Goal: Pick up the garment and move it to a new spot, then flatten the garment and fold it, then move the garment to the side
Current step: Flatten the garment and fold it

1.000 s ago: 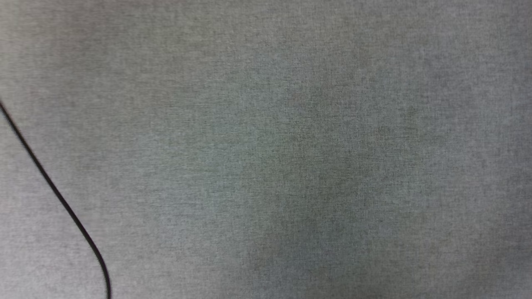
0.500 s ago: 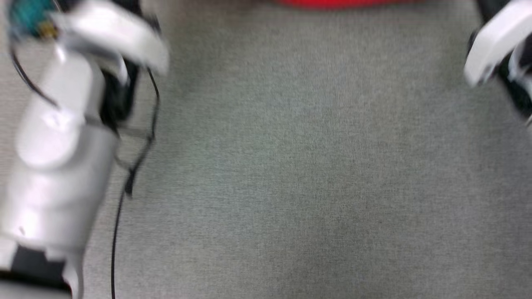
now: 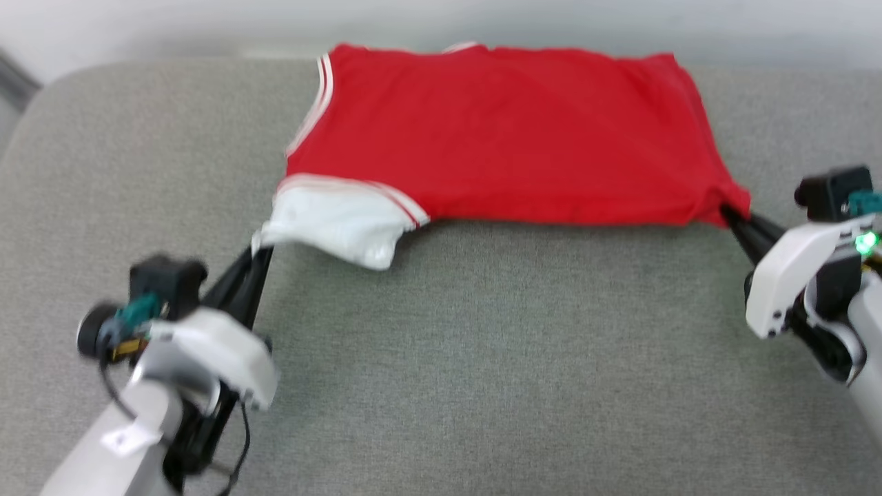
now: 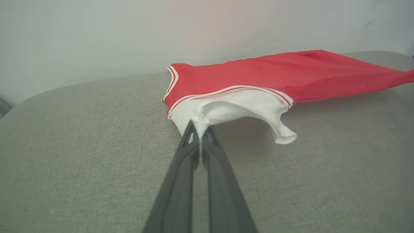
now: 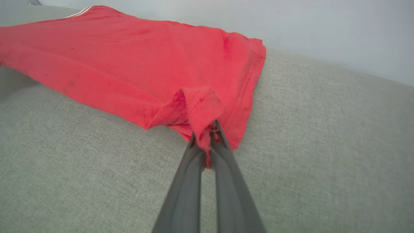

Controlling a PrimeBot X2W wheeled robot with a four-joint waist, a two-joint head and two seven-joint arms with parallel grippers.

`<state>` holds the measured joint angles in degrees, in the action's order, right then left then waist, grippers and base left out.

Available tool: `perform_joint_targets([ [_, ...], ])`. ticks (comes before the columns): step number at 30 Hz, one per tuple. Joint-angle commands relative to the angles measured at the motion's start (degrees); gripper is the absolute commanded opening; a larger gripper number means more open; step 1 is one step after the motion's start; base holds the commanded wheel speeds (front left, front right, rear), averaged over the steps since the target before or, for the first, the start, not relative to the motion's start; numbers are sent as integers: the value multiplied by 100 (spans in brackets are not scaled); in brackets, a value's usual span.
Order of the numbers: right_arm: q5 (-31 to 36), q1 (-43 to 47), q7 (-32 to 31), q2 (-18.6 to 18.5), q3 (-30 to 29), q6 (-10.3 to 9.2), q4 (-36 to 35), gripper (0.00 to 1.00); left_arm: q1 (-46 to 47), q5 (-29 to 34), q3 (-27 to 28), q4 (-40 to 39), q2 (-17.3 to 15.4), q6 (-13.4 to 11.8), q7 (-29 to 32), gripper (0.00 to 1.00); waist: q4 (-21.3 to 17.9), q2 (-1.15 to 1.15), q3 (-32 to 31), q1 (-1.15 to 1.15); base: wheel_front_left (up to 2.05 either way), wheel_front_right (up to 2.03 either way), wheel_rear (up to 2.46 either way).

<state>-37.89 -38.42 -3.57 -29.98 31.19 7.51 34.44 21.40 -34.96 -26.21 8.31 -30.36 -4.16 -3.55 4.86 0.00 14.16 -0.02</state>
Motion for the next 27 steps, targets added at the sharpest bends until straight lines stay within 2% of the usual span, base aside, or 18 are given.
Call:
perform_joint_targets([
  [1,-64,186,12,-21,32,-4,-31,0,-343,-135,80,-224,-100,-132,64,0,3,0,-247,2,0,0,0],
  [5,-188,571,-12,-75,162,-4,-115,0,-1224,-340,226,-987,-403,-441,283,0,5,0,-470,2,0,0,0],
  [11,-585,1349,-203,-327,114,-4,-461,0,-2401,-620,55,-1851,-807,-638,844,0,7,0,-800,2,0,0,0],
  [23,-1280,2850,-782,-809,-67,-4,-1411,0,-3602,-1242,-83,-2553,-1067,-677,1260,0,-85,0,-1176,2,0,0,0],
  [25,-1253,3087,-912,-931,-110,-4,-1533,0,-3790,-1466,-129,-2632,-1067,-638,1400,0,-105,0,-1186,2,0,0,0],
  [27,-1184,3248,-987,-985,-145,-4,-1704,0,-3887,-1426,-186,-2623,-1193,-618,1464,0,-134,0,-1172,2,0,0,0],
])
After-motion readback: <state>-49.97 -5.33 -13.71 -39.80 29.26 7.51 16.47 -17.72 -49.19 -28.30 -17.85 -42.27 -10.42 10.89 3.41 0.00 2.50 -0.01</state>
